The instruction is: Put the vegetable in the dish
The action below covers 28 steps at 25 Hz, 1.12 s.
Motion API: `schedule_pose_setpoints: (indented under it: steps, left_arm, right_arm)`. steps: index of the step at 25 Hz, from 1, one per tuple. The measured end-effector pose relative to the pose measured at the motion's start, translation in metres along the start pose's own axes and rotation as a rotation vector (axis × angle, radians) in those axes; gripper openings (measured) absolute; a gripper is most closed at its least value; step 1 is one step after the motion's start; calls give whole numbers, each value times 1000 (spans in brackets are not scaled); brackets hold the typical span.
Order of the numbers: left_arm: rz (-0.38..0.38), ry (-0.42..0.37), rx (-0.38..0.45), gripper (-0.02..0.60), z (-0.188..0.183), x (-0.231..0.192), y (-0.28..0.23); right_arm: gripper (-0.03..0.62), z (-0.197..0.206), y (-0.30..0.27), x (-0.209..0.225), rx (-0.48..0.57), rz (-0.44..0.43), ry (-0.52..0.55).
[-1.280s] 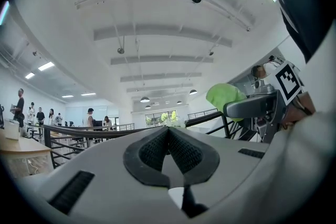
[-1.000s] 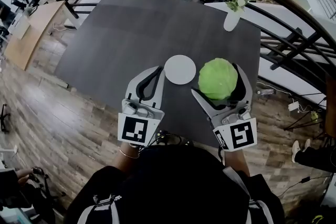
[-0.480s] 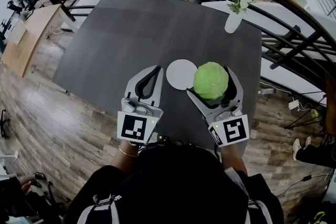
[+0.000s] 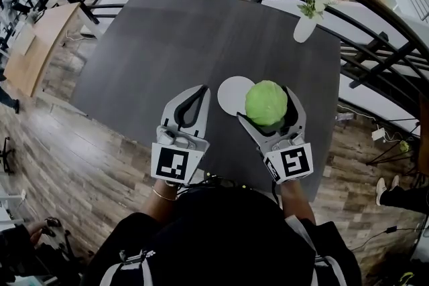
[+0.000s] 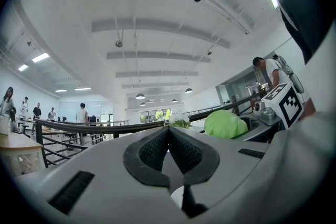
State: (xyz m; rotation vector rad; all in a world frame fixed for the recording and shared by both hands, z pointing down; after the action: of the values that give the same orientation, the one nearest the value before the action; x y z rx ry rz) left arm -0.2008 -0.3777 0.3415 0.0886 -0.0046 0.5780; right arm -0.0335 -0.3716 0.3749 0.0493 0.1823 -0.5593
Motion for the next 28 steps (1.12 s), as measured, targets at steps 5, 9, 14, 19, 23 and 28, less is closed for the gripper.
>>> schedule_pose_setpoints:
  steps: [5,9,14,19,23,28]
  left_arm:
    - [-2,9,-5,0,10,-4,-2]
    - [-10,15,-13,0,20,-6,-4]
    - [-6,23,-13,0,25,-9,-8]
    - [-5,20,-21,0,29,-13,-11]
    - [-3,16,-33,0,33,-15,-15]
    - [-11,19,-49,0,39,-22,-15]
  right_arm:
    - [525,12,-8,-1,-17,6,-19]
    - [525,23,-18,-2,-34,1,-26]
    - [525,40,-26,0,-56,20,-61]
    - [525,57,-34,3,-76,30,-89]
    - [525,70,-42,6,-94,36,-108]
    - [525,87,-49,6,-131,42,-110]
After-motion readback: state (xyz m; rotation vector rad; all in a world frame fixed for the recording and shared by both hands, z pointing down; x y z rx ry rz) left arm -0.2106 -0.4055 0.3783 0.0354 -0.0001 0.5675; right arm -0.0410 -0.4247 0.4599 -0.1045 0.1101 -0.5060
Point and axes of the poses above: the fingertips, and each gripper's own axes: y backward along the fingers, x to its right, z out of its underside, the point moved 5 cm from there along y, backward along the fingers, and after that the axes turned 5 degrees about y, right-handed, at the moved point
